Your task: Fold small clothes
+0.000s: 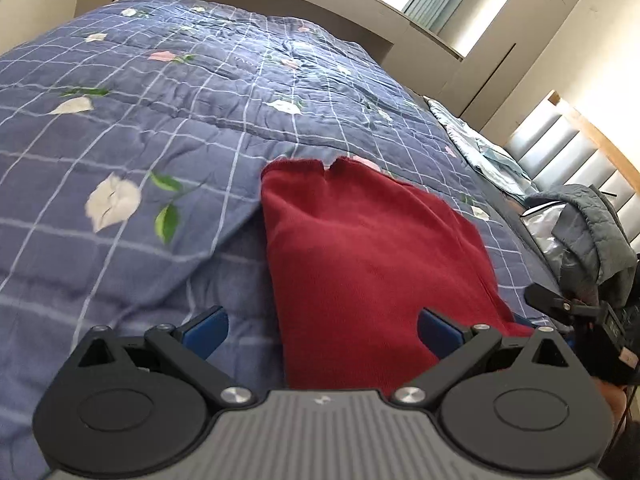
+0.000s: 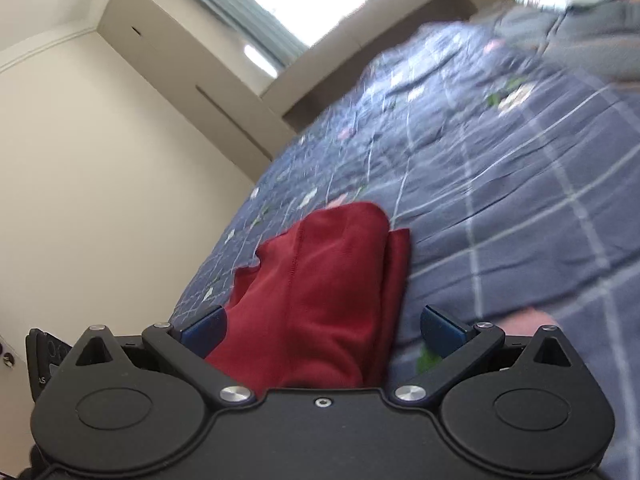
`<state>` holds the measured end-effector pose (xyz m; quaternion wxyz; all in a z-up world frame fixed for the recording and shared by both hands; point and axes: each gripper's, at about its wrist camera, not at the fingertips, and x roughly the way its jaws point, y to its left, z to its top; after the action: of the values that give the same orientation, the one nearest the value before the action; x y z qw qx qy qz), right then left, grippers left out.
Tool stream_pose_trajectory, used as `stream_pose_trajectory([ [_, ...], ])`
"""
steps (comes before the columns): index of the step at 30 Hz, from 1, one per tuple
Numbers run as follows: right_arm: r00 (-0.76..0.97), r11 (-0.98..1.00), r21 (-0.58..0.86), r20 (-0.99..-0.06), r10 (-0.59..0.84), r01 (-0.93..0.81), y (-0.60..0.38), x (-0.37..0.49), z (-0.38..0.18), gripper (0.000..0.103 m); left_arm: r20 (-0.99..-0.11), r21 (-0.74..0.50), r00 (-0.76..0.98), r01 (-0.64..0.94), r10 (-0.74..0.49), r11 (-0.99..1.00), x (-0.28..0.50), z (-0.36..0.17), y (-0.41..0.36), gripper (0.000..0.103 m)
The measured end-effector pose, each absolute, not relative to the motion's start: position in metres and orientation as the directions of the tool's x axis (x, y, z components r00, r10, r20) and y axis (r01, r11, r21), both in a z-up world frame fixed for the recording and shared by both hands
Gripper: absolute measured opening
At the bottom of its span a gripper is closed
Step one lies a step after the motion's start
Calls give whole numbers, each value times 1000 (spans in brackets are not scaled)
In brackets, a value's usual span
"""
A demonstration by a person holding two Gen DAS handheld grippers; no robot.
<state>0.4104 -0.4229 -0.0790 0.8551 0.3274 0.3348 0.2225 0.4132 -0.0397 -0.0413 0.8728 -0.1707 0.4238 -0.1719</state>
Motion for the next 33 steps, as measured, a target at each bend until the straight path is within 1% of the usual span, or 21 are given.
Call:
stream_pose_trajectory([
  [5,665,689,704,-434,608,-171,-418,428,-81,103,-700,-490,527,137,-482,861,434,-58,-44,103],
  [8,681,686,706,-416,603,-177,-419,421,-84,102,-686,-505,533,140,-495,852,433,-61,-42,103],
  [11,701,717,669,-416,578,-194,-413,409,-84,102,-688,-511,528,134,-497,849,432,-61,-43,102],
  [13,719,752,632,-433,543,-187,-407,403,-83,97,-700,-497,523,132,-487,857,431,-59,-45,102],
  [15,743,785,595,-446,499,-171,-402,397,-82,88,-710,-478,524,131,-470,868,429,-57,-49,102],
  [18,759,797,584,-447,473,-153,-402,393,-84,80,-715,-472,516,143,-472,870,428,-54,-53,102],
  [21,762,792,593,-444,472,-145,-404,393,-85,77,-720,-459,510,158,-470,875,426,-52,-57,102],
  [24,764,798,584,-444,468,-148,-402,393,-85,75,-723,-442,515,168,-461,881,425,-49,-59,101],
  [27,768,800,581,-441,465,-150,-401,392,-85,74,-724,-441,511,173,-463,881,424,-47,-59,98],
  [30,769,802,577,-439,465,-155,-400,392,-85,67,-722,-441,508,184,-469,878,423,-45,-59,92],
  [32,769,804,573,-440,464,-157,-399,392,-85,66,-722,-441,505,191,-473,877,422,-43,-60,87],
  [33,769,807,569,-441,462,-158,-398,392,-85,65,-723,-437,506,192,-470,879,422,-43,-60,87],
])
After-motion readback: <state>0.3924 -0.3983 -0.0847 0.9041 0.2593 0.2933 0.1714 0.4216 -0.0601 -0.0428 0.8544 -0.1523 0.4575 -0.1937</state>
